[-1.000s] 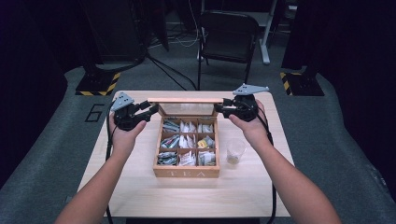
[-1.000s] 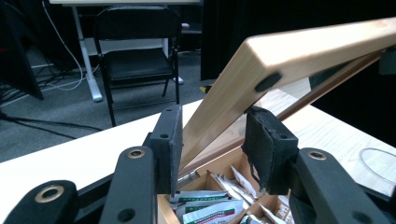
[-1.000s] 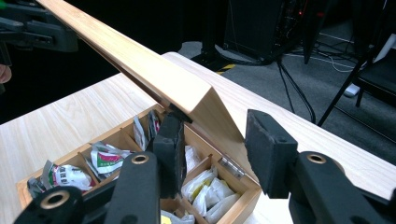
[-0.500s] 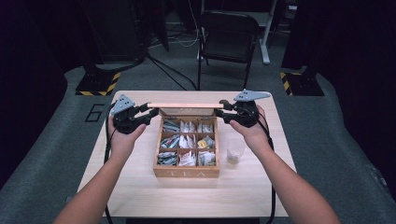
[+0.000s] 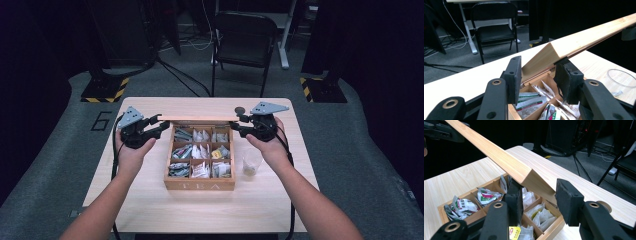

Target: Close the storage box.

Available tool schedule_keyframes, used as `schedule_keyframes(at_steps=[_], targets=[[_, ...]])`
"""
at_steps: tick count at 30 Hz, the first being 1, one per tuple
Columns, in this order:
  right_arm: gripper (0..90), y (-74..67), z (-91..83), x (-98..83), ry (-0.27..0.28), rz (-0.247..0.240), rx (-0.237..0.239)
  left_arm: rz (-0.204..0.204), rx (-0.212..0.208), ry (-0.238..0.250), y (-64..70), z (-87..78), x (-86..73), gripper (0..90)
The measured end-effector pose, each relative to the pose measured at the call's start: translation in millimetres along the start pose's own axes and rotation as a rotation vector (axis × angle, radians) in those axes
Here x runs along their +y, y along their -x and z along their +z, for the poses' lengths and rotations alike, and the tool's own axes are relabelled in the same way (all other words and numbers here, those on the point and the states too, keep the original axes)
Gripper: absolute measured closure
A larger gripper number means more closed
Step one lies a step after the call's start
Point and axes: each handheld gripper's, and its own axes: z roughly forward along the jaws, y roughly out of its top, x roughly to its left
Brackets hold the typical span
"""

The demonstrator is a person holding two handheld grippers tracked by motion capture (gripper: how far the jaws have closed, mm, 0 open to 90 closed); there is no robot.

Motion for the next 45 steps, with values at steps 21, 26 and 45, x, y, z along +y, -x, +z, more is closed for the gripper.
schedule_keyframes(at_steps=[21, 26, 45], targets=[[55.5, -14.7, -6.9, -25.5, -0.003, 0.003, 0.013, -0.017, -0.027, 0.015, 9.9, -11.6, -27.9, 55.5], [55.2, -19.1, -8.7, -33.4, -0.008, -0.008, 0.014, -0.012, -0.033, 0.016, 13.7, -14.9, -37.7, 55.1], [50.9, -46.0, -20.2, -71.8, -0.013, -0.042, 0.018, 0.004, -0.049, -0.023, 25.6, -24.4, -76.3, 53.9]])
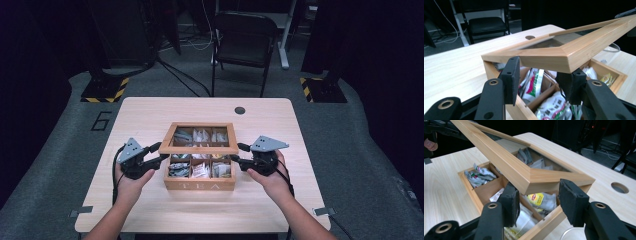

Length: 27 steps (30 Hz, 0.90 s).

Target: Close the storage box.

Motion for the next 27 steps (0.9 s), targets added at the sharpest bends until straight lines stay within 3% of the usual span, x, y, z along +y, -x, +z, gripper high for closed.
schedule_keyframes(at_steps=[4, 11, 19, 25, 27], targets=[[50.9, -2.5, 0.2, -6.8, -0.008, 0.020, 0.003, -0.009, -0.003, 0.000, 1.9, 0.0, -6.2, 53.9], [50.6, -5.9, -0.3, -11.9, -0.012, 0.010, 0.001, -0.008, 0.000, -0.007, 3.7, -0.3, -11.9, 54.1], [49.1, -13.4, 0.0, -25.7, -0.027, -0.005, 0.008, 0.035, -0.019, -0.071, 6.1, -3.0, -24.0, 54.1], [48.5, -16.9, 1.8, -37.6, -0.063, 0.002, 0.031, 0.051, -0.048, -0.084, 11.3, -8.9, -33.8, 50.3], [48.1, -18.1, 2.1, -39.2, -0.071, 0.012, 0.030, 0.073, -0.052, -0.102, 12.8, -10.7, -35.8, 50.2]])
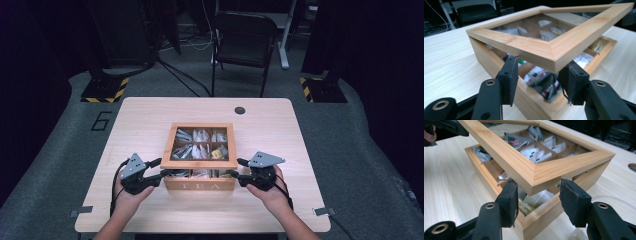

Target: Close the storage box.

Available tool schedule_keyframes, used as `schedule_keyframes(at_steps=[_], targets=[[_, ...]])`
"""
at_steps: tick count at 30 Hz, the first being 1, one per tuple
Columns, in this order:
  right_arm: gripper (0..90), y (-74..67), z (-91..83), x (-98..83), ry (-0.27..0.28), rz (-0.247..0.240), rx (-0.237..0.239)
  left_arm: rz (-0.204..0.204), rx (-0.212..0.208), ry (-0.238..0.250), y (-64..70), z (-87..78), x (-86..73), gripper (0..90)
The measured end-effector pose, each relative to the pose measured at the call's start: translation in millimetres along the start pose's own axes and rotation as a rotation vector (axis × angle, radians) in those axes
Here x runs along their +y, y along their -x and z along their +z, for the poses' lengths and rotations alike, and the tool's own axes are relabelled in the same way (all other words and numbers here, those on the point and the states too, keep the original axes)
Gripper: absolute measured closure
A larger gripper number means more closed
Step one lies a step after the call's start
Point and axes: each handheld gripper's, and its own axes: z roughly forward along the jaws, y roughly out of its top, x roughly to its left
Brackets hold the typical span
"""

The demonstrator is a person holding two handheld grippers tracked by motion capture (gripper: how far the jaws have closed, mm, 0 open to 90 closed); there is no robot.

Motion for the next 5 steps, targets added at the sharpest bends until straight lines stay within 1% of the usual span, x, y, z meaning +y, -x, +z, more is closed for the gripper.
schedule_keyframes(at_steps=[1, 3, 4, 5], targets=[[46.8, -0.7, 1.0, -2.1, -0.010, -0.007, 0.006, -0.002, -0.014, -0.011, 1.3, -1.6, -2.1, 49.0], [46.3, -1.4, 1.2, -3.4, -0.020, -0.007, 0.013, -0.002, -0.016, -0.012, 1.7, -2.1, -3.2, 48.6], [46.4, -1.6, 1.7, -4.2, -0.028, -0.013, 0.015, -0.012, -0.018, -0.019, 2.5, -2.6, -4.4, 48.7], [46.4, -1.6, 1.7, -4.2, -0.028, -0.013, 0.015, -0.011, -0.021, -0.026, 2.7, -2.7, -5.4, 48.7]])
